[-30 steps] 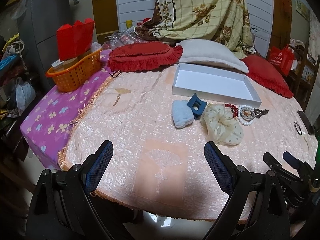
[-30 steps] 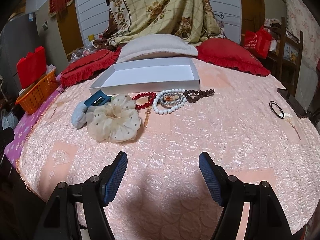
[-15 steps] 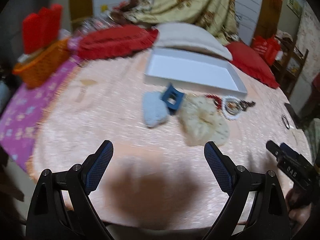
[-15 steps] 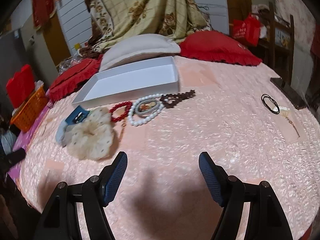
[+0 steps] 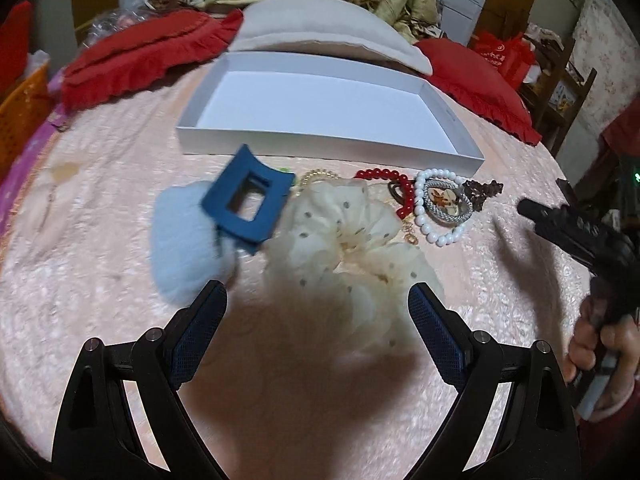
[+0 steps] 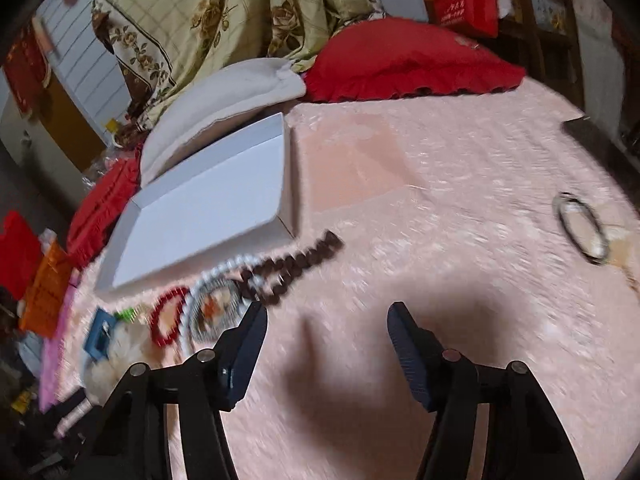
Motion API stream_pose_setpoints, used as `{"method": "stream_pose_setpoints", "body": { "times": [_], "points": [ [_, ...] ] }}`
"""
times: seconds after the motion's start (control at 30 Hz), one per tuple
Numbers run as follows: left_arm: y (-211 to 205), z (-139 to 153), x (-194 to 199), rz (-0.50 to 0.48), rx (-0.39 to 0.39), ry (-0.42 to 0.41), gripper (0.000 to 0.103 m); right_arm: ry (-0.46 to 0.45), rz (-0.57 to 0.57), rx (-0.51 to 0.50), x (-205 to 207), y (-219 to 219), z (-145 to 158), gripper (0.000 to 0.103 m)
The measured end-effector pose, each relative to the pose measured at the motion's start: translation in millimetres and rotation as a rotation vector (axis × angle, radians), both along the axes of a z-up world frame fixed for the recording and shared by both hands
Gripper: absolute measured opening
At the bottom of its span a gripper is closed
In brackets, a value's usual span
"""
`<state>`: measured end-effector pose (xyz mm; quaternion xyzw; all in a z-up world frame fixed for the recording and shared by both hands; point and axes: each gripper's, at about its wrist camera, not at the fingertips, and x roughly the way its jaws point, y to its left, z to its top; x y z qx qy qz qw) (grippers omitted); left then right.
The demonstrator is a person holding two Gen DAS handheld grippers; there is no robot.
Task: Organize jewelry
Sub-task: 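Grasp the cream scrunchie with the left tool while the right tool grasps the dark brown bead bracelet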
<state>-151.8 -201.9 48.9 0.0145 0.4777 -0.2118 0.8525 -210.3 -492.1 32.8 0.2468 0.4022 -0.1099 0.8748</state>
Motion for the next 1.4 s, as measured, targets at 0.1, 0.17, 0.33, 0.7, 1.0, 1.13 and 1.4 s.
{"method": "stream_pose_setpoints", "body": {
  "times": [0.1, 0.17, 0.33, 0.7, 1.0, 1.13, 1.4],
  "points": [
    [-3, -5, 8, -0.005, -0.035, 0.028, 0.093, 0.005, -0.019, 0.067, 18, -7, -7, 0.062],
    [-6, -10, 11, -0.009, -0.045, 0.046, 0.073, 0.013, -0.031, 0.094, 29, -11, -12, 0.062],
    [-12, -23, 8, -0.038, -0.052, 0.103, 0.015, 0.034, -0.052, 0.079, 48, -9, -16, 0.061],
    [-3, 17, -21, -0.08, -0.099, 0.019, 0.01, -0.027, -0.009, 0.147, 38, -10, -2, 0.008],
    [17, 67, -54, -0.089, -0.1, -0.09, 0.01, -0.118, 0.055, 0.137, -7, 6, 43, 0.008],
    [24, 84, -66, -0.08, -0.076, -0.143, 0.01, -0.148, 0.082, 0.125, -24, 14, 62, 0.008],
    [46, 105, -52, -0.031, -0.067, -0.171, 0.01, -0.18, 0.176, 0.068, -27, 47, 97, 0.008]
  ]
}}
